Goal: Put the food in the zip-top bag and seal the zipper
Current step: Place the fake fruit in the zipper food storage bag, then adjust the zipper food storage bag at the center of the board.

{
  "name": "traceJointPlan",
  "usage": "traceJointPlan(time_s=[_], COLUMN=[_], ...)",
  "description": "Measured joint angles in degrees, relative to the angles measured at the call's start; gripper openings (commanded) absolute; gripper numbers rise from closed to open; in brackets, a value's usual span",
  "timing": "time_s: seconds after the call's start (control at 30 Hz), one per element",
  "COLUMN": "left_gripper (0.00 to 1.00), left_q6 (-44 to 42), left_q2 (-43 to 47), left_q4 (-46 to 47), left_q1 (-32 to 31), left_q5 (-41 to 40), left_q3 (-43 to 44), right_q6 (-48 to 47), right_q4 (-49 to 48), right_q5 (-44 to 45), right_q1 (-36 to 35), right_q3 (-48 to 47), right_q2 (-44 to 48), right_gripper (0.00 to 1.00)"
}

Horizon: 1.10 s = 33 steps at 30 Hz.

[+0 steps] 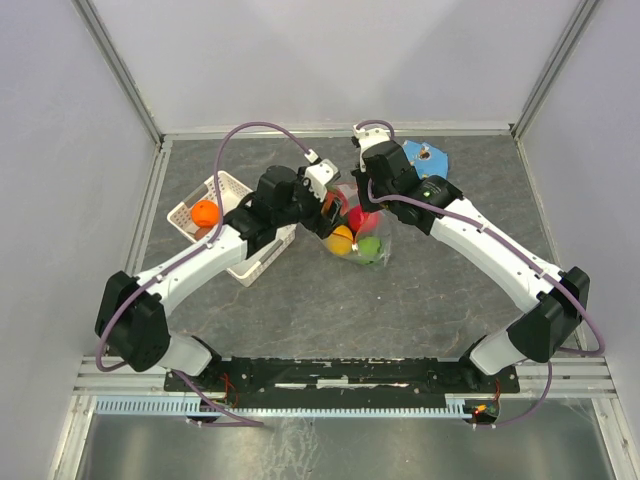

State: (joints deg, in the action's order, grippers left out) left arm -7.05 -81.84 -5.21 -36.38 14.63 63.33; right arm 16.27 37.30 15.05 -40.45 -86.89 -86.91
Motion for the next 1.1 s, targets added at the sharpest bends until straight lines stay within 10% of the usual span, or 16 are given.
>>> traceJointPlan(time_s=[0.6, 1.1], left_gripper=[0.98, 0.86], left_q6=[0.02, 10.29], left_q2=[-1.03, 7.43], left_q4=[-1.92, -12.63], left_q1=[-1.09, -1.20], left_q5=[-5.14, -18.40], left_q3=[0.70, 3.17], right_q6=[-0.07, -0.76], right_q4=[0.00, 0.02], right_q5=[0.02, 0.13], right_q1=[0.00, 0.00], right_q3=[-0.24, -0.96], right_q2=[-0.04, -0.13], right_gripper=[0.05, 0.05])
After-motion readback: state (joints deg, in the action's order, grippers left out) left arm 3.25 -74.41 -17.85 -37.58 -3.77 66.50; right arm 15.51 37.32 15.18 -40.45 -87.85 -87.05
